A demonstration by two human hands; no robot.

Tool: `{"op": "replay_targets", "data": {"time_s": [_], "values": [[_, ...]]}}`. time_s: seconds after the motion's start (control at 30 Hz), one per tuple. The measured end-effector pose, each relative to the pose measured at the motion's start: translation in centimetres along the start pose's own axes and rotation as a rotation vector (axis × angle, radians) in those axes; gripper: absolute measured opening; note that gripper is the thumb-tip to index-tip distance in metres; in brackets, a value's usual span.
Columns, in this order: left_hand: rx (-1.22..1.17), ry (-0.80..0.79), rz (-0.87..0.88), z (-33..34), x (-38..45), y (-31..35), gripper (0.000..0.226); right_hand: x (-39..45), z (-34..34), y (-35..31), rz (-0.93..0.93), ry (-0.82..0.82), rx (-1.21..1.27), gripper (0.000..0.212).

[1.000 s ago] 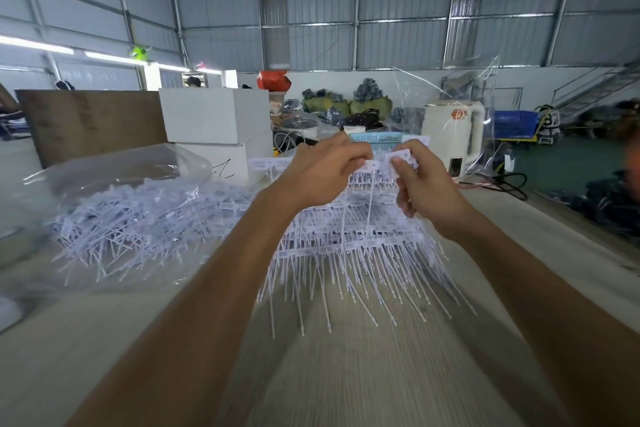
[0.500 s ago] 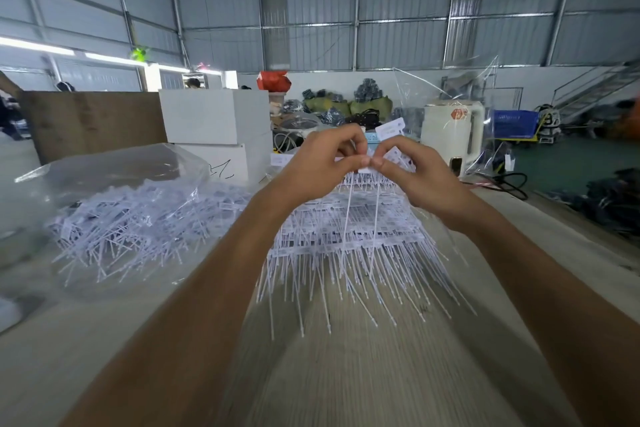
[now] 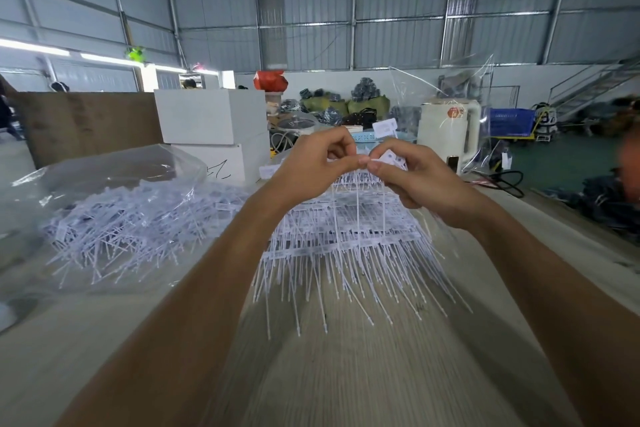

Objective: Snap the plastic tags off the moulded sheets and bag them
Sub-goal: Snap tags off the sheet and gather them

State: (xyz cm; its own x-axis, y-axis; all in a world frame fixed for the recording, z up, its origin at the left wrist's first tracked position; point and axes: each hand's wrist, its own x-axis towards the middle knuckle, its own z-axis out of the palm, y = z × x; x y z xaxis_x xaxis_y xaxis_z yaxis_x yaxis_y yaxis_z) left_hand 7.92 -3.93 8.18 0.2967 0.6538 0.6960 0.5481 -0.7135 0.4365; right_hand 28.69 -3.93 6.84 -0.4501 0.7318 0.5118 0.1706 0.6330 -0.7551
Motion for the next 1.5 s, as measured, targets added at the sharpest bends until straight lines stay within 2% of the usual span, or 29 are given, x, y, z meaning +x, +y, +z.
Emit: {"op": "replay_targets", "data": {"time_s": [0.1, 0.23, 0.33, 0.43, 0.53, 0.67, 0.73, 0.8, 0.9, 0.97, 1.1, 1.17, 1.23, 1.33, 1.4, 1.5], "values": [[0.084, -0.006, -0.044, 0.1, 0.0, -0.3, 0.023, 0.2, 0.1, 0.0, -0.006, 0.085, 0.071, 0.014], [0.068, -0.015, -0.058, 0.1, 0.3, 0.2, 0.024, 0.2, -0.1, 0.1, 0.001, 0.116, 0.146, 0.008], [0.023, -0.020, -0.114, 0.0, 0.3, 0.4, 0.030, 0.2, -0.1, 0.1, -0.039, 0.091, 0.050, 0.010], [0.096, -0.018, -0.108, -0.1, 0.2, 0.8, 0.034, 0.2, 0.4, 0.1, -0.111, 0.079, -0.050, 0.011], [0.116, -0.030, -0.120, -0.3, 0.2, 1.3, 0.037, 0.3, 0.5, -0.1, -0.173, 0.127, -0.280, 0.010], [-0.144, -0.015, -0.236, -0.6, 0.2, 1.3, 0.039, 0.4, 1.0, -0.7, -0.455, 0.196, -0.787, 0.008], [-0.226, 0.005, -0.276, -1.0, 0.2, 1.3, 0.043, 0.6, 1.6, -1.1, -0.536, 0.246, -0.911, 0.010], [-0.222, 0.023, -0.243, -1.4, 0.1, 1.6, 0.038, 0.7, 2.1, -1.2, -0.494, 0.271, -0.772, 0.006], [-0.143, 0.052, -0.171, -1.3, 0.2, 1.9, 0.039, 0.5, 2.7, -1.3, -0.307, 0.248, -0.449, 0.011], [-0.046, 0.059, -0.125, -0.9, 0.4, 2.0, 0.039, 0.5, 2.8, -1.1, -0.195, 0.250, -0.331, 0.012], [0.147, 0.019, -0.070, -0.5, 0.7, 2.2, 0.039, 0.9, 2.7, -0.8, 0.059, 0.218, -0.055, 0.017], [0.219, -0.029, -0.056, -0.6, 0.7, 2.5, 0.041, 1.2, 2.8, -0.5, 0.145, 0.258, 0.070, 0.018], [0.194, -0.070, -0.033, -0.5, 0.6, 3.1, 0.041, 1.3, 2.0, 0.3, 0.206, 0.368, 0.101, 0.015], [0.141, -0.016, 0.012, -0.4, 0.8, 4.2, 0.040, 0.8, -0.2, 1.4, 0.279, 0.460, 0.110, 0.014], [0.137, 0.019, 0.033, -0.6, 0.8, 4.3, 0.039, 0.5, -0.8, 1.9, 0.291, 0.436, 0.135, 0.017], [0.156, -0.036, -0.004, -0.5, 0.7, 3.5, 0.037, 0.7, -0.1, 1.6, 0.272, 0.330, 0.193, 0.018]]}}
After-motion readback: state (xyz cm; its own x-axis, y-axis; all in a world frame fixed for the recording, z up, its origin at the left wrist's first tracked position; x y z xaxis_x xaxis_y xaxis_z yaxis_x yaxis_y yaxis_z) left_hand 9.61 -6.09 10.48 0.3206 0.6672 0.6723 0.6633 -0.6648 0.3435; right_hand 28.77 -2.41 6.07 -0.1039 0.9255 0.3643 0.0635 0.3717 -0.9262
